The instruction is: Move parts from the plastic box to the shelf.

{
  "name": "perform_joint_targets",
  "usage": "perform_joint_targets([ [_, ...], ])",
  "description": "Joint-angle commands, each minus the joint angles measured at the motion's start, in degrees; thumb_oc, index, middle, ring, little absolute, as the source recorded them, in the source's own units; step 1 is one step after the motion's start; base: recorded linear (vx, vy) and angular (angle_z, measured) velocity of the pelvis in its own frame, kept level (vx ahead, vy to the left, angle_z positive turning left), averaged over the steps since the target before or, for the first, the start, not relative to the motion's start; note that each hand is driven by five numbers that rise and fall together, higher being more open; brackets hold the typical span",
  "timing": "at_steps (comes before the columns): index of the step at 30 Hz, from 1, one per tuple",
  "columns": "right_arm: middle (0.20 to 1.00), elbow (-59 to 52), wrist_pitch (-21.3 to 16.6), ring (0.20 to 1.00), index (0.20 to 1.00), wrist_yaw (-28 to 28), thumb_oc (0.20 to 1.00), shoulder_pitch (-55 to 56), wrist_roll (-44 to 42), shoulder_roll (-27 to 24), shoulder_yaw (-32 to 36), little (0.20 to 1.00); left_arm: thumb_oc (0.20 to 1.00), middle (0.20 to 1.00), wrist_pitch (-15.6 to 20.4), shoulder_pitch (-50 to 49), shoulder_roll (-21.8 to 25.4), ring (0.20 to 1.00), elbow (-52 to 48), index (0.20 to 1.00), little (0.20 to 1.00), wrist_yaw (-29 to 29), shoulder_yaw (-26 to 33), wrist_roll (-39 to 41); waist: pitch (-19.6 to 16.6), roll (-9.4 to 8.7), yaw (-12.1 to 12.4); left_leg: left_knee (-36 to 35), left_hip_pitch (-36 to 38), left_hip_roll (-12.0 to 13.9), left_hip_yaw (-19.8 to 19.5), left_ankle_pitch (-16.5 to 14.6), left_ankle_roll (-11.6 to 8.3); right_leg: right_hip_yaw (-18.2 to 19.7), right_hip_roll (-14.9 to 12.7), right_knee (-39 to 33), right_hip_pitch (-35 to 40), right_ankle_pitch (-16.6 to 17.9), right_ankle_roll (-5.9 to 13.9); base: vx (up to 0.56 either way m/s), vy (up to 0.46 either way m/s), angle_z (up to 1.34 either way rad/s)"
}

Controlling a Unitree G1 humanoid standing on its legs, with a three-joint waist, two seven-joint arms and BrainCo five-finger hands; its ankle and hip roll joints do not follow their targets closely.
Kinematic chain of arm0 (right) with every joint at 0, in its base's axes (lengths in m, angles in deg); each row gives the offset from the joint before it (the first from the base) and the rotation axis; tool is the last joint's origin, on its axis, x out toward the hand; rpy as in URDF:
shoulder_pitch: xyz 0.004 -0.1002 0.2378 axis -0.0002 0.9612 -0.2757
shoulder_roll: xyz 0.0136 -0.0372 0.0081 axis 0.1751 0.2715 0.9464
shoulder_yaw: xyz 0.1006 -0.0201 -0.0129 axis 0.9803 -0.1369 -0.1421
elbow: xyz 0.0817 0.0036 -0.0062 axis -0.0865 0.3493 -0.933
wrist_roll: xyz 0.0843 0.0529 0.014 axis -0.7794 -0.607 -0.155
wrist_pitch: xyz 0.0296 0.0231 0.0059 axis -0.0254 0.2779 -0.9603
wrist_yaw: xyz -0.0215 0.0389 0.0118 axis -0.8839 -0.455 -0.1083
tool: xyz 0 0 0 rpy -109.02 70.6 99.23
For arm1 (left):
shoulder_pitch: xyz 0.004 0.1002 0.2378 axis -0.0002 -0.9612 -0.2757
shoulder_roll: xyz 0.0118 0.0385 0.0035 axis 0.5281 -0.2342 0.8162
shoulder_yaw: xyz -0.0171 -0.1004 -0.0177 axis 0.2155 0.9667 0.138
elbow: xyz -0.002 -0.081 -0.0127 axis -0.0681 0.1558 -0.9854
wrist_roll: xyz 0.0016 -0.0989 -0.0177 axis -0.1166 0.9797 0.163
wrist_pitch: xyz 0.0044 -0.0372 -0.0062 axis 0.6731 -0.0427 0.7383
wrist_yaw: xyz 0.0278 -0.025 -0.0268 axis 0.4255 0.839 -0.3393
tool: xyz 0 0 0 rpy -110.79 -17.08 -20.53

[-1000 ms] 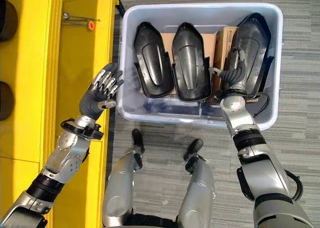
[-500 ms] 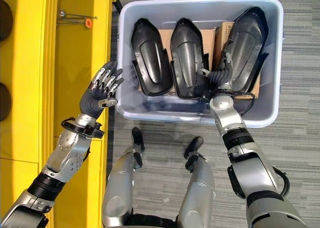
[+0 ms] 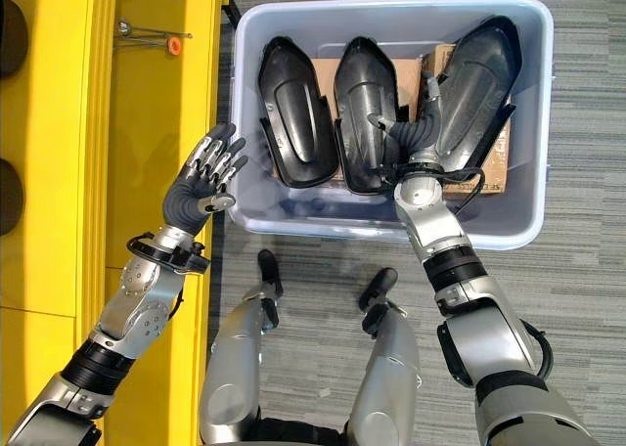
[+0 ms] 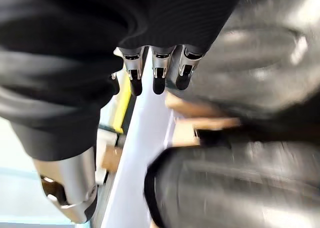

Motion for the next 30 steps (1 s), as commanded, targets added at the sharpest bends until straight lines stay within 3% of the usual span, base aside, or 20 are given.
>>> perform_joint_targets([
  [1, 1.0, -2.57, -5.49, 1.0, 1.0, -9.08, 1.0, -2.93, 8.7, -1.52, 1.8, 1.0, 1.0, 1.0, 2.43, -0.22, -0.02, 1.0, -5.76, 1.0, 1.0, 1.0, -2.51, -1.35, -2.13, 0.86, 0.72, 0.28, -1.31, -0.53, -1.43, -2.06, -1.52, 1.12, 2.43, 0.21, -0.25, -1.27, 4.29, -0.01, 0.053, -0.06],
  [2, 1.0, -4.71, -8.36, 1.0, 1.0, -12.07, 1.0, -2.38, 13.59, -1.35, 2.57, 1.0, 1.0, 1.0, 3.02, -0.32, -0.15, 1.0, -5.99, 1.0, 1.0, 1.52, -3.03, -1.41, -2.13, 1.09, 0.42, 0.14, -1.13, -0.43, -1.15, -2.07, -1.48, 1.29, 2.49, 0.05, -0.16, -1.28, 4.38, -0.01, 0.062, -0.1],
  [6, 1.0, -11.66, -9.3, 1.0, 1.0, -19.38, 1.0, -0.04, 20.62, -0.54, 4.88, 1.0, 1.0, 1.0, 4.16, -0.57, -0.59, 1.0, -6.87, 1.0, 1.0, 3.44, -4.11, -2.53, -2.13, 1.38, -0.56, -0.51, 0.04, -0.4, -0.22, -2.13, -1.46, 1.89, 2.65, -0.87, 0.63, -1.08, 4.68, 0.01, 0.043, -0.12],
  [12, 1.0, -14.31, -9.48, 1.0, 1.0, -24.14, 1.0, 4.53, 16.39, -0.06, 8.36, 1.0, 1.0, 1.0, 6.3, -1.24, -0.8, 1.0, -7.52, 1.0, 1.0, 3.93, -4.87, -3.11, -2.13, 1.27, -2.24, -1.65, 1.82, -0.35, 0.96, -2.28, -1.7, 3.06, 3.2, -2.88, 1.9, -0.65, 5.02, 0.01, 0.03, -0.12],
  [16, 1.0, -8.43, -5.24, 1.0, 1.0, -20.43, 1.0, 5.2, 4.49, -0.49, 9.43, 1.0, 1.0, 1.0, 6.74, -1.1, -0.2, 1.0, -6.9, 1.0, 1.0, 3.04, -4.93, -2.32, -2.13, 1.24, -2.76, -2.28, 2.56, -0.47, 2.02, -2.36, -1.75, 3.39, 3.63, -4.69, 2.57, -0.09, 5.09, 0.01, -0.003, -0.16],
  [22, 1.0, 0.97, -5.89, 1.0, 1.0, -16.31, 1.0, 1.87, -9.15, -1.69, 10.41, 1.0, 1.0, 1.0, 5.45, 0.56, 0.7, 1.0, -5.56, 1.0, 1.0, 2.46, -4.46, -1.02, -2.13, 1.14, -2.28, -1.76, 1.36, -0.5, 1.75, -2.17, -1.98, 3.27, 3.52, -4.58, 1.79, 0.21, 5.07, 0.01, -0.015, -0.05],
  [25, 1.0, 5.32, -3.78, 1.0, 1.0, -13.26, 1.0, 0.21, -14.82, -2.19, 10.73, 1.0, 1.0, 1.0, 4.11, 1.04, 0.85, 1.0, -5.78, 1.0, 1.0, 2.12, -4.03, -0.09, -2.13, 1.26, -1.77, -1.53, 0.24, -0.79, 1.15, -2.07, -2.13, 3.11, 3.57, -4.75, 1.14, 0.33, 4.93, 0.0, 0.0, 0.0],
  [30, 1.0, 9.8, -3.57, 1.0, 1.0, -14.1, 1.0, -2.4, -11.97, -3.46, 9.16, 1.0, 1.0, 1.0, 2.32, 1.51, 0.75, 1.0, -5.5, 1.0, 1.0, 0.95, -4.09, 2.26, -2.13, 1.47, -1.1, -1.21, -1.18, -1.12, 0.54, -1.88, -2.08, 2.84, 3.41, -4.15, -0.16, 0.58, 4.78, 0.0, -0.009, 0.02],
])
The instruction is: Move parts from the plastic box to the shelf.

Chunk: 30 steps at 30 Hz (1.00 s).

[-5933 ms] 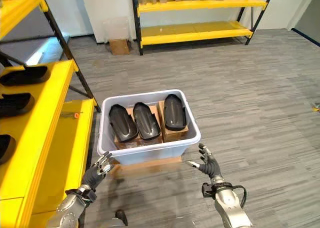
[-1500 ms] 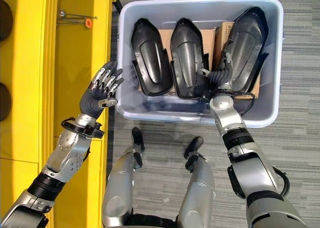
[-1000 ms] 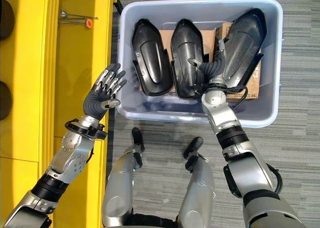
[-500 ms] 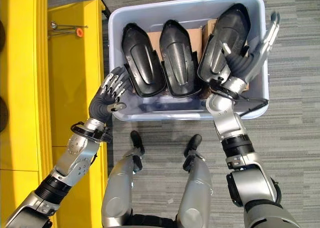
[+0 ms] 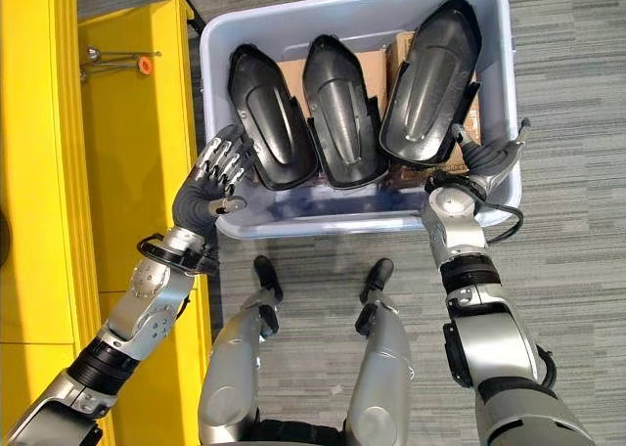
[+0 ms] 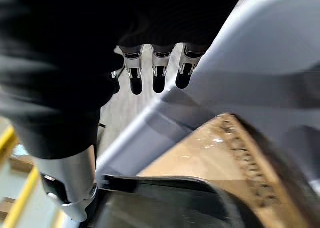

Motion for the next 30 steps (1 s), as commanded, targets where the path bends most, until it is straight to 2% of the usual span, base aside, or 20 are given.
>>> perform_joint_targets([
  [1, 1.0, -1.86, -0.55, 1.0, 1.0, -0.87, 1.0, -4.75, 3.6, -3.44, -1.94, 1.0, 1.0, 1.0, 0.89, 0.48, 0.56, 1.0, -5.29, 1.0, 1.0, -2.24, -0.29, 1.4, -2.09, 1.45, 0.95, 2.84, -4.53, -1.06, -4.28, -2.57, -2.59, -0.14, 0.66, 4.99, -2.08, -5.03, 3.94, 0.0, -0.008, 0.05],
  [3, 1.0, -1.38, 0.11, 1.0, 1.0, -1.1, 1.0, -5.73, 6.43, -4.2, -2.6, 1.0, 1.0, 1.0, 0.35, 0.65, 0.56, 1.0, -5.42, 1.0, 1.0, -2.4, -0.41, 1.65, -2.09, 1.53, 1.12, 2.92, -5.06, -1.12, -4.49, -2.49, -2.56, -0.19, 0.61, 5.13, -2.53, -4.94, 3.93, 0.0, -0.007, 0.06],
  [6, 1.0, -1.48, 1.29, 1.0, 1.0, -4.42, 1.0, -6.93, 13.87, -5.06, -4.16, 1.0, 1.0, 1.0, -0.26, 0.79, 0.96, 1.0, -5.57, 1.0, 1.0, -1.41, -0.54, 1.38, -2.09, 1.7, 1.39, 3.28, -5.96, -1.32, -4.85, -2.41, -2.5, -0.31, 0.54, 5.4, -3.16, -4.77, 3.96, 0.0, -0.004, 0.01],
  [10, 1.0, -4.2, 0.09, 1.0, 1.0, -10.42, 1.0, -7.0, 26.32, -5.51, -5.34, 1.0, 1.0, 1.0, -0.07, 0.71, 1.25, 1.0, -5.74, 1.0, 1.0, -1.24, -0.77, 2.49, -2.09, 1.89, 1.39, 3.43, -6.57, -1.44, -5.15, -2.39, -2.38, -0.16, 0.51, 5.69, -3.81, -4.63, 4.1, 0.0, 0.0, 0.0],
  [13, 1.0, -6.36, 0.35, 1.0, 1.0, -10.76, 1.0, -6.68, 33.73, -5.51, -5.74, 1.0, 1.0, 1.0, -0.53, 0.93, 1.44, 1.0, -6.08, 1.0, 1.0, -1.82, -0.92, 2.52, -2.09, 2.14, 1.34, 3.51, -6.71, -1.6, -5.22, -2.49, -2.37, -0.14, 0.36, 5.58, -3.98, -4.42, 4.29, 0.0, 0.0, 0.0],
  [16, 1.0, -6.6, 3.67, 1.0, 1.0, -10.11, 1.0, -6.31, 38.01, -5.78, -8.26, 1.0, 1.0, 1.0, -0.36, 1.41, 1.09, 1.0, -5.2, 1.0, 1.0, -1.56, -1.44, 4.08, -2.09, 2.19, 1.11, 3.57, -6.75, -1.54, -5.08, -2.5, -2.41, 0.07, 0.37, 5.35, -4.05, -4.27, 4.27, 0.0, 0.0, 0.0],
  [17, 1.0, -6.72, 4.3, 1.0, 1.0, -9.63, 1.0, -5.84, 37.25, -6.13, -9.12, 1.0, 1.0, 1.0, -0.03, 1.27, 1.05, 1.0, -5.23, 1.0, 1.0, -1.46, -1.31, 5.19, -2.09, 2.17, 1.04, 3.63, -6.86, -1.5, -5.03, -2.5, -2.44, 0.1, 0.36, 5.31, -4.16, -4.24, 4.28, 0.0, 0.0, 0.0],
  [19, 1.0, -5.49, 4.47, 1.0, 1.0, -11.58, 1.0, -3.59, 27.89, -5.66, -9.25, 1.0, 1.0, 1.0, 0.89, 0.86, 0.93, 1.0, -4.52, 1.0, 1.0, -2.42, -0.52, 6.21, -2.09, 1.97, 0.83, 3.43, -7.07, -1.52, -4.9, -2.4, -2.55, 0.14, 0.45, 4.87, -4.37, -4.08, 4.29, -0.01, -0.033, -0.01],
  [23, 1.0, -2.49, 4.23, 1.0, 1.0, -10.73, 1.0, -3.03, 29.98, -5.13, -8.54, 1.0, 1.0, 1.0, 1.36, 0.82, 1.01, 1.0, -3.53, 1.0, 1.0, -3.71, -0.19, 6.09, -2.09, 2.14, 0.8, 3.38, -7.44, -1.38, -4.94, -2.42, -2.58, 0.09, 0.4, 4.86, -4.85, -3.98, 4.25, 0.0, -0.009, 0.0],
  [26, 1.0, -0.82, 4.19, 1.0, 1.0, -10.52, 1.0, -3.98, 28.18, -4.92, -9.07, 1.0, 1.0, 1.0, 1.51, 1.21, 0.78, 1.0, -3.1, 1.0, 1.0, -3.9, -0.36, 5.96, -2.09, 2.32, 0.97, 3.3, -7.8, -1.3, -4.92, -2.29, -2.6, 0.03, 0.24, 5.04, -5.32, -3.93, 4.22, 0.0, -0.006, -0.01],
  [27, 1.0, 0.92, 3.79, 1.0, 1.0, -9.6, 1.0, -4.05, 22.38, -4.74, -8.69, 1.0, 1.0, 1.0, 1.45, 1.36, 0.71, 1.0, -2.79, 1.0, 1.0, -4.25, -0.3, 5.72, -2.09, 2.3, 1.03, 3.33, -8.12, -1.25, -4.98, -2.18, -2.74, -0.05, 0.22, 5.08, -5.57, -3.88, 4.19, 0.0, 0.0, 0.0],
  [30, 1.0, 2.16, 3.34, 1.0, 1.0, -10.62, 1.0, -3.51, 18.5, -4.38, -8.42, 1.0, 1.0, 1.0, 1.49, 1.26, 0.48, 1.0, -2.76, 1.0, 1.0, -4.14, -0.31, 5.21, -2.09, 2.25, 0.95, 3.25, -8.41, -1.16, -4.93, -2.09, -2.8, 0.01, 0.32, 5.14, -5.94, -3.87, 4.13, 0.0, 0.0, 0.0],
])
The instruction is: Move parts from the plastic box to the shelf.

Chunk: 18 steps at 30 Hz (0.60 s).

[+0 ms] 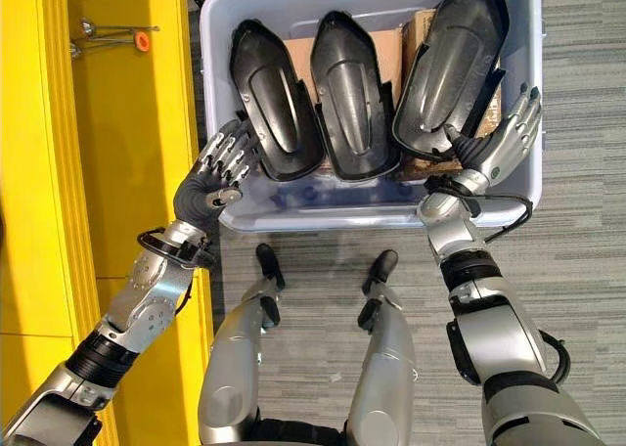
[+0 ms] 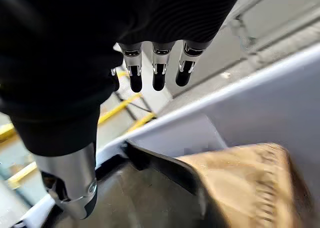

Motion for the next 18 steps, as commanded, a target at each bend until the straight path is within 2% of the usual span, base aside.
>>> perform_joint_targets([
  [1, 1.0, -1.6, -2.24, 1.0, 1.0, -1.76, 1.0, -1.5, -5.75, -2.16, 0.27, 1.0, 1.0, 1.0, 3.44, -0.35, -0.28, 1.0, -3.01, 1.0, 1.0, -1.54, -0.34, 0.1, -2.09, 2.2, 0.44, 2.5, -4.5, -1.05, -4.35, -2.19, -2.96, 0.73, 0.7, 4.84, -2.48, -4.21, 4.38, 0.0, 0.0, 0.0],
  [3, 1.0, -0.4, -3.17, 1.0, 1.0, 0.32, 1.0, -0.98, -10.49, -1.02, 1.62, 1.0, 1.0, 1.0, 3.21, -0.08, -0.52, 1.0, -2.92, 1.0, 1.0, -1.89, -0.31, -0.3, -2.09, 2.23, 0.32, 2.43, -4.72, -1.0, -4.25, -2.1, -3.08, 0.74, 0.84, 4.87, -2.79, -4.22, 4.31, 0.0, 0.0, 0.0],
  [11, 1.0, 3.64, -2.8, 1.0, 1.0, 7.85, 1.0, -4.42, -13.3, -1.44, 0.0, 1.0, 1.0, 1.0, 2.11, 0.75, -0.59, 1.0, -3.02, 1.0, 1.0, -2.01, -0.59, -0.01, -2.09, 2.64, 0.97, 3.11, -5.5, -0.92, -4.65, -1.99, -3.23, 0.56, 0.27, 5.77, -3.43, -4.32, 4.2, 0.0, 0.0, 0.0],
  [12, 1.0, 4.08, -2.44, 1.0, 1.0, 8.16, 1.0, -4.97, -11.82, -1.57, -0.42, 1.0, 1.0, 1.0, 1.68, 0.95, -0.55, 1.0, -3.03, 1.0, 1.0, -1.96, -0.46, 0.02, -2.09, 2.64, 1.1, 3.16, -5.59, -0.91, -4.7, -1.91, -3.27, 0.45, 0.18, 5.88, -3.48, -4.32, 4.22, 0.0, 0.0, 0.0],
  [14, 1.0, 4.43, 0.59, 1.0, 1.0, 4.67, 1.0, -6.94, -6.26, -2.87, -2.06, 1.0, 1.0, 1.0, 1.69, 1.19, -0.17, 1.0, -2.96, 1.0, 1.0, -2.38, -0.55, -0.11, -2.09, 2.63, 1.33, 3.6, -6.17, -0.72, -4.84, -1.92, -3.24, 0.36, -0.08, 6.72, -4.13, -4.35, 4.24, 0.03, -0.018, 0.01],
  [16, 1.0, 4.5, 1.01, 1.0, 1.0, 4.67, 1.0, -7.38, -3.37, -3.06, -2.33, 1.0, 1.0, 1.0, 1.65, 1.38, 0.0, 1.0, -2.96, 1.0, 1.0, -3.37, -0.69, 0.63, -2.09, 2.66, 1.37, 3.81, -6.41, -0.69, -5.01, -1.95, -3.25, 0.41, -0.14, 7.06, -4.38, -4.4, 4.25, 0.0, 0.0, 0.0],
  [18, 1.0, 4.11, 3.16, 1.0, 1.0, 6.08, 1.0, -9.33, -0.9, -3.94, -4.06, 1.0, 1.0, 1.0, 1.17, 1.34, -0.15, 1.0, -3.3, 1.0, 1.0, -4.31, -1.48, 0.75, -2.09, 2.9, 1.72, 3.94, -6.72, -0.85, -5.2, -1.99, -3.13, 0.31, -0.24, 7.38, -4.55, -4.51, 4.22, 0.0, 0.0, 0.0],
])
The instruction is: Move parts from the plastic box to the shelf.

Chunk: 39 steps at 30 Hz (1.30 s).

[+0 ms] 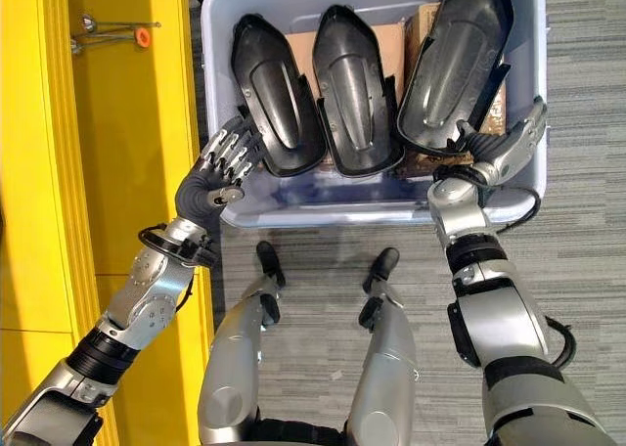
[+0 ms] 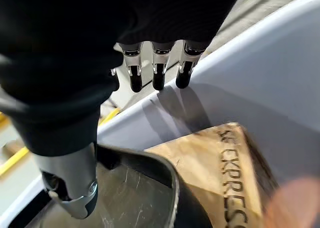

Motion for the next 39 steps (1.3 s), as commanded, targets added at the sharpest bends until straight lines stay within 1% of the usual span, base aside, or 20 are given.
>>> perform_joint_targets([
  [1, 1.0, -1.22, 2.42, 1.0, 1.0, 1.04, 1.0, -3.1, 5.53, -2.96, -3.65, 1.0, 1.0, 1.0, 1.21, -0.26, -0.12, 1.0, -3.37, 1.0, 1.0, -2.75, -1.62, 0.7, -2.05, 2.72, 1.39, 2.51, -4.06, -1.08, -4.93, -2.08, -3.26, -0.03, 0.01, 6.59, -2.26, -4.9, 4.54, 0.02, -0.001, 0.03],
  [4, 1.0, -1.06, 3.64, 1.0, 1.0, 1.4, 1.0, -3.84, 6.75, -3.19, -4.92, 1.0, 1.0, 1.0, 1.02, -0.03, 0.14, 1.0, -3.1, 1.0, 1.0, -2.98, -2.0, 0.85, -2.05, 2.58, 1.51, 2.7, -4.43, -1.07, -5.09, -2.08, -3.27, -0.2, -0.1, 6.71, -2.51, -4.82, 4.58, 0.01, -0.007, 0.03],
  [8, 1.0, -0.28, 5.63, 1.0, 1.0, 3.57, 1.0, -4.63, 7.47, -3.43, -6.99, 1.0, 1.0, 1.0, 1.46, 0.27, 0.25, 1.0, -2.7, 1.0, 1.0, -2.55, -2.34, 0.97, -2.05, 2.45, 1.72, 3.08, -5.18, -0.92, -5.28, -2.13, -3.26, -0.32, -0.33, 6.99, -3.05, -4.83, 4.64, 0.01, -0.013, 0.07],
  [10, 1.0, 0.2, 5.31, 1.0, 1.0, 5.14, 1.0, -4.86, 6.68, -3.46, -7.67, 1.0, 1.0, 1.0, 1.53, 0.36, 0.34, 1.0, -2.52, 1.0, 1.0, -2.92, -2.27, 1.06, -2.05, 2.47, 1.81, 3.27, -5.5, -0.85, -5.34, -2.11, -3.33, -0.39, -0.39, 7.13, -3.27, -4.84, 4.64, 0.0, 0.0, 0.0],
  [11, 1.0, 0.48, 5.31, 1.0, 1.0, 6.01, 1.0, -5.04, 4.55, -3.35, -7.92, 1.0, 1.0, 1.0, 1.5, 0.44, 0.44, 1.0, -2.37, 1.0, 1.0, -2.78, -2.32, 1.0, -2.05, 2.5, 1.89, 3.49, -5.8, -0.86, -5.45, -2.15, -3.33, -0.41, -0.46, 7.32, -3.51, -4.9, 4.6, 0.0, 0.0, 0.0],
  [14, 1.0, 1.91, 4.93, 1.0, 1.0, 6.02, 1.0, -5.04, 2.66, -2.99, -8.03, 1.0, 1.0, 1.0, 1.48, 0.67, 0.69, 1.0, -1.62, 1.0, 1.0, -3.75, -2.01, 1.73, -2.05, 2.58, 2.08, 3.77, -6.21, -0.85, -5.54, -2.17, -3.34, -0.57, -0.6, 7.64, -3.87, -4.91, 4.54, 0.03, -0.002, 0.0],
  [15, 1.0, 2.59, 4.42, 1.0, 1.0, 5.66, 1.0, -4.36, -2.29, -2.65, -7.78, 1.0, 1.0, 1.0, 1.3, 0.23, 0.52, 1.0, -1.52, 1.0, 1.0, -3.66, -2.22, 1.67, -2.05, 2.6, 2.0, 4.55, -5.51, -1.07, -6.18, -3.69, -4.04, 0.12, -0.86, 8.69, -3.31, -6.36, 5.33, 0.09, 0.002, 0.02],
  [16, 1.0, 2.77, 2.92, 1.0, 1.0, 5.11, 1.0, -4.15, -5.07, -2.54, -7.61, 1.0, 1.0, 1.0, 1.4, 0.14, 0.49, 1.0, -1.46, 1.0, 1.0, -3.7, -2.21, 1.43, -2.05, 2.63, 2.0, 4.65, -5.66, -1.06, -6.17, -3.72, -4.02, 0.17, -0.85, 8.83, -3.48, -6.41, 5.29, 0.02, 0.001, 0.05],
  [17, 1.0, 2.84, 1.67, 1.0, 1.0, 4.71, 1.0, -4.58, -6.74, -2.45, -7.07, 1.0, 1.0, 1.0, 1.47, 0.66, 0.48, 1.0, -1.56, 1.0, 1.0, -3.53, -2.09, 1.32, -2.05, 2.71, 2.03, 4.31, -7.09, -0.79, -5.75, -2.32, -3.35, -0.38, -0.69, 8.43, -4.81, -5.13, 4.46, -0.06, 0.0, 0.05],
  [18, 1.0, 3.02, -0.19, 1.0, 1.0, 3.63, 1.0, -4.42, -8.3, -2.13, -6.33, 1.0, 1.0, 1.0, 1.43, 0.69, 0.54, 1.0, -1.65, 1.0, 1.0, -3.63, -2.09, 1.6, -2.05, 2.75, 2.03, 4.43, -7.34, -0.77, -5.78, -2.36, -3.39, -0.4, -0.7, 8.61, -5.05, -5.27, 4.42, -0.06, 0.004, 0.05],
  [19, 1.0, 3.21, -1.12, 1.0, 1.0, 2.79, 1.0, -4.4, -8.22, -1.76, -5.53, 1.0, 1.0, 1.0, 1.3, 0.72, 0.48, 1.0, -1.66, 1.0, 1.0, -3.42, -2.04, 1.48, -2.05, 2.8, 2.03, 4.43, -7.42, -0.75, -5.77, -2.38, -3.39, -0.44, -0.76, 8.75, -5.17, -5.36, 4.43, 0.0, 0.0, 0.0],
  [20, 1.0, 3.05, -1.71, 1.0, 1.0, -0.42, 1.0, -4.45, -7.42, -1.21, -4.42, 1.0, 1.0, 1.0, 1.3, 0.97, 0.25, 1.0, -1.47, 1.0, 1.0, -3.11, -2.04, 1.13, -2.05, 2.93, 2.0, 4.37, -7.66, -0.72, -5.68, -2.31, -3.35, -0.4, -0.7, 8.8, -5.51, -5.27, 4.39, 0.0, 0.0, 0.0],
  [21, 1.0, 2.64, -3.71, 1.0, 1.0, -3.7, 1.0, -4.32, -8.28, -0.84, -3.36, 1.0, 1.0, 1.0, 1.19, 1.14, 0.03, 1.0, -1.64, 1.0, 1.0, -2.44, -2.33, 1.14, -2.05, 3.02, 1.85, 4.44, -7.92, -0.68, -5.68, -2.33, -3.39, -0.31, -0.64, 8.98, -5.85, -5.28, 4.44, 0.0, 0.0, 0.0],
  [23, 1.0, 1.36, -5.63, 1.0, 1.0, -5.61, 1.0, -3.55, -5.19, -0.37, -1.59, 1.0, 1.0, 1.0, 1.12, 1.05, -0.02, 1.0, -2.2, 1.0, 1.0, -1.93, -2.43, 1.1, -2.05, 3.13, 1.57, 4.47, -8.2, -0.69, -5.66, -2.31, -3.39, -0.14, -0.48, 8.97, -6.19, -5.19, 4.53, 0.0, 0.0, 0.0],
  [26, 1.0, -1.36, -7.12, 1.0, 1.0, -8.23, 1.0, -3.24, -0.57, 0.61, -0.4, 1.0, 1.0, 1.0, 0.88, 1.19, -0.68, 1.0, -2.78, 1.0, 1.0, -1.06, -2.95, 0.48, -2.05, 3.38, 1.33, 4.36, -8.44, -0.63, -5.35, -2.28, -3.42, 0.06, -0.41, 8.71, -6.54, -5.11, 4.63, 0.0, 0.0, 0.0],
  [31, 1.0, -6.3, -7.71, 1.0, 1.0, -10.06, 1.0, -2.5, 5.26, 1.8, 0.2, 1.0, 1.0, 1.0, 1.06, 1.31, -1.52, 1.0, -3.16, 1.0, 1.0, 0.02, -3.78, -0.21, -2.05, 3.67, 0.74, 4.26, -8.49, -0.49, -4.76, -2.22, -3.5, 0.49, -0.43, 8.06, -6.78, -4.78, 4.77, -0.01, 0.026, -0.07],
  [34, 1.0, -7.42, -7.75, 1.0, 1.0, -9.56, 1.0, -2.0, 3.54, 2.13, 0.49, 1.0, 1.0, 1.0, 1.03, 1.26, -1.64, 1.0, -3.28, 1.0, 1.0, 0.19, -3.87, -0.16, -2.05, 3.72, 0.52, 3.84, -8.13, -0.47, -4.47, -2.1, -3.55, 0.63, -0.29, 7.65, -6.62, -4.64, 4.74, -0.01, 0.009, -0.04],
  [37, 1.0, -8.15, -9.97, 1.0, 1.0, -9.76, 1.0, -0.72, 2.65, 2.68, 1.4, 1.0, 1.0, 1.0, 1.32, 0.99, -1.71, 1.0, -3.32, 1.0, 1.0, 0.15, -3.78, -0.1, -2.05, 3.66, 0.17, 3.53, -7.88, -0.31, -4.13, -1.95, -3.7, 0.82, -0.14, 7.24, -6.54, -4.53, 4.74, 0.0, 0.0, 0.0],
  [39, 1.0, -8.96, -9.92, 1.0, 1.0, -9.02, 1.0, -0.07, 2.49, 3.14, 2.12, 1.0, 1.0, 1.0, 1.2, 0.98, -1.55, 1.0, -3.43, 1.0, 1.0, 0.09, -3.59, 0.23, -2.05, 3.64, -0.01, 3.42, -7.68, -0.31, -3.99, -1.99, -3.73, 0.88, -0.13, 6.99, -6.4, -4.48, 4.8, 0.0, 0.0, 0.0],
])
